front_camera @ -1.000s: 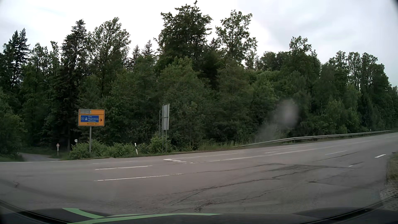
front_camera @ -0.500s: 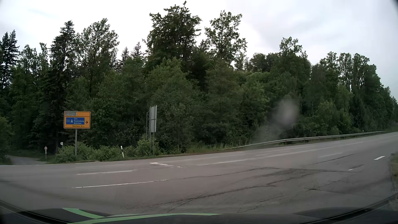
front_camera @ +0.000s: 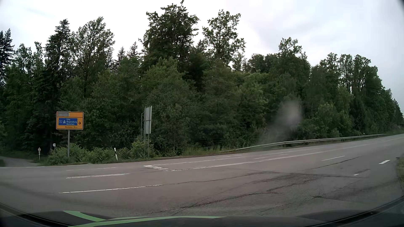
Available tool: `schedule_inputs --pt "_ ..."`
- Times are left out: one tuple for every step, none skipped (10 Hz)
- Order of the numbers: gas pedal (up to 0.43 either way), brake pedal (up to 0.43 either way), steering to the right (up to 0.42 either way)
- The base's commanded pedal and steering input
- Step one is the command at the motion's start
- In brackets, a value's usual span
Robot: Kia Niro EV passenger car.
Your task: Follow the waypoints while adhering to traffic rules and regulations
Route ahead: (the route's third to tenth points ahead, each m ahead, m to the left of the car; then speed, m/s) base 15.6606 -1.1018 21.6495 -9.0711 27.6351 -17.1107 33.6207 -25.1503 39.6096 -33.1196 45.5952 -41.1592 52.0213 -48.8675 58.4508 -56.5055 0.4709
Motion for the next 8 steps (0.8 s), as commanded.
schedule_inputs --pt "0.0 0.226 0.248" --pt "0.0 0.22 0.248" --pt "0.0 0.207 0.248" --pt "0.0 0.207 0.248" --pt "0.0 0.207 0.249" --pt "0.0 0.201 0.248" --pt "0.0 0.207 0.249" --pt "0.0 0.22 0.248"
